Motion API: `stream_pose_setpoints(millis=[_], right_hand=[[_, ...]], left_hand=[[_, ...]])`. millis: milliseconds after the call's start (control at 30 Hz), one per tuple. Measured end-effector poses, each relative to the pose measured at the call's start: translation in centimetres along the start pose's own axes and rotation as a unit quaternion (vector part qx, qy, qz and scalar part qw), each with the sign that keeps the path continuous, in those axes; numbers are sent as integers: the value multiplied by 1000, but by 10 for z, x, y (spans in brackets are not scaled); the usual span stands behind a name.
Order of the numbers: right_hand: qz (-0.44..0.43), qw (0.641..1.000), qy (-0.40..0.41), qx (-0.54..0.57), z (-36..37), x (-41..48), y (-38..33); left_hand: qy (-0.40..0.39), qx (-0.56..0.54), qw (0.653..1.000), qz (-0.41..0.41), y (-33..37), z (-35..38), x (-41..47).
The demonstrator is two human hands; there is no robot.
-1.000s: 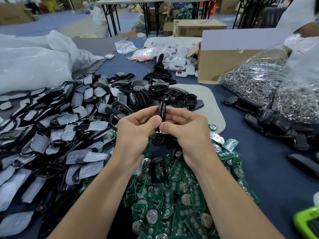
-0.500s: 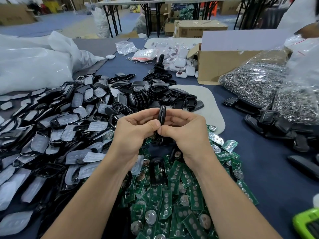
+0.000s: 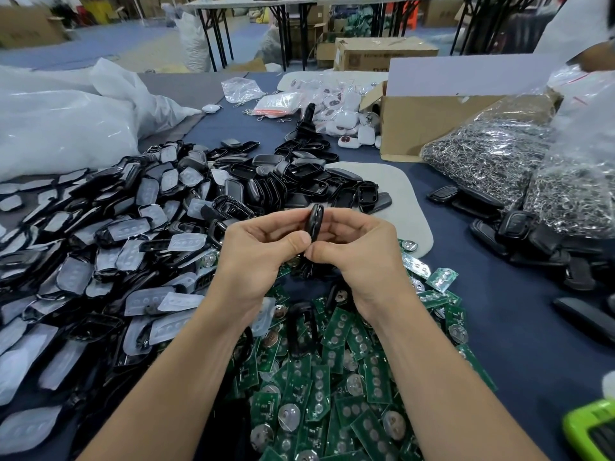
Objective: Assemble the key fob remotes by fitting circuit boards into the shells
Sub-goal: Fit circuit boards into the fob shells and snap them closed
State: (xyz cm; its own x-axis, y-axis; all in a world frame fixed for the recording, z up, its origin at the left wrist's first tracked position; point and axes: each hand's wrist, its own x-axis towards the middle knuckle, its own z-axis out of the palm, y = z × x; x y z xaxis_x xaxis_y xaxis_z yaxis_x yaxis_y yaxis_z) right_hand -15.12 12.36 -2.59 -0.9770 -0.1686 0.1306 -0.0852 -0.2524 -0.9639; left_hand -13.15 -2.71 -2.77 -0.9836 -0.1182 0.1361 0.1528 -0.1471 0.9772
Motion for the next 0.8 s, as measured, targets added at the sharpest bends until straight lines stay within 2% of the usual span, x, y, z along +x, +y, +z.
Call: stream_pose_setpoints(millis=[100,167,267,333,567,667,800], right_hand=[[2,1000,7,-29,-1,-1,-1],[-11,994,32,-103,-1,-2,-1],[-55,958,79,-270,5,-4,-3],[-77,941,93,-316,11,-7,-3],[-91,900,91,-417,23,-14,0],[-121,894,77,-425,29,-19,-3],[-156,882,74,-438,28,-17,-2]], left_hand=[[-12,30,999,6,-1,-2,1],[-12,54,998,8,-2,-2,1],[-16,91,996,10,-3,0,1],[-21,109,994,13,0,4,-1],[21,178,984,-11,0,20,-10],[81,207,975,9,3,21,-12],[130,185,973,41,7,18,-9]])
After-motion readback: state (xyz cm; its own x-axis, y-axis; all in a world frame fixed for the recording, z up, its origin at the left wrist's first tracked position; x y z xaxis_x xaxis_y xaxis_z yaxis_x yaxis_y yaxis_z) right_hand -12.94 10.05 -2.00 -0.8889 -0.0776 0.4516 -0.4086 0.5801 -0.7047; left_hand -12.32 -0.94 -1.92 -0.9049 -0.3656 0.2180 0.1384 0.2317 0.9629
